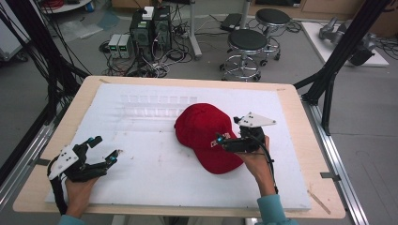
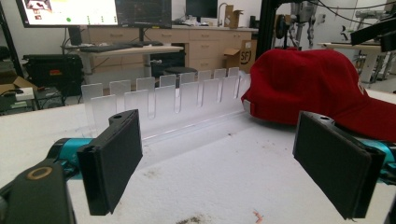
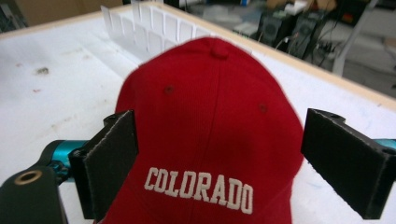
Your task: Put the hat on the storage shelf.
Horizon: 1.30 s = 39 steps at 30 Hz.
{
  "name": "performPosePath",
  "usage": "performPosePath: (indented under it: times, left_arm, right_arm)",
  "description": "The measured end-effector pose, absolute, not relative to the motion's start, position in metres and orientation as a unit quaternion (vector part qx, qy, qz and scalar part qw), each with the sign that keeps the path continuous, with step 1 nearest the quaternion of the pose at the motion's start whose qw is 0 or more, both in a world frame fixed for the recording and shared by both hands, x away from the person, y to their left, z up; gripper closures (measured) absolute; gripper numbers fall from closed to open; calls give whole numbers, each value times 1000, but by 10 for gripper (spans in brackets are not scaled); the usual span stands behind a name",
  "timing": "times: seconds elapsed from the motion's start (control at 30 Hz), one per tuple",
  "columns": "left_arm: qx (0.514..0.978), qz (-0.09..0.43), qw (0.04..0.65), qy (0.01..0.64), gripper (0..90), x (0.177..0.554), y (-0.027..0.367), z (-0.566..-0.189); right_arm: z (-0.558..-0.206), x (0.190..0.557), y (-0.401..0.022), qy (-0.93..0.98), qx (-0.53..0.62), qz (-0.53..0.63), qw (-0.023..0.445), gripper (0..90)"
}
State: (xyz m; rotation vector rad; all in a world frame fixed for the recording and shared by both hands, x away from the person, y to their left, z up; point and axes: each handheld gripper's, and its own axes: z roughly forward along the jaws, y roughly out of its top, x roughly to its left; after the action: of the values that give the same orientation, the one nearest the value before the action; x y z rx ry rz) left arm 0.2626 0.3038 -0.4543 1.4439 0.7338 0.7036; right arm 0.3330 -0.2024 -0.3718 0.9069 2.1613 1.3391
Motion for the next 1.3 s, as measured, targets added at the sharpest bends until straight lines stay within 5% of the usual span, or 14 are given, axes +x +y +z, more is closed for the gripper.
performPosePath:
  times: [0.9,1.3]
  left_arm:
    - [635,309,632,320,168,263,303,-454]
    - [635,309,632,320,168,263,303,-454]
  right_arm:
    - [-396,374,-169,820,371,411,145,101]
    - [-400,384,-153,838,375,368,147,102]
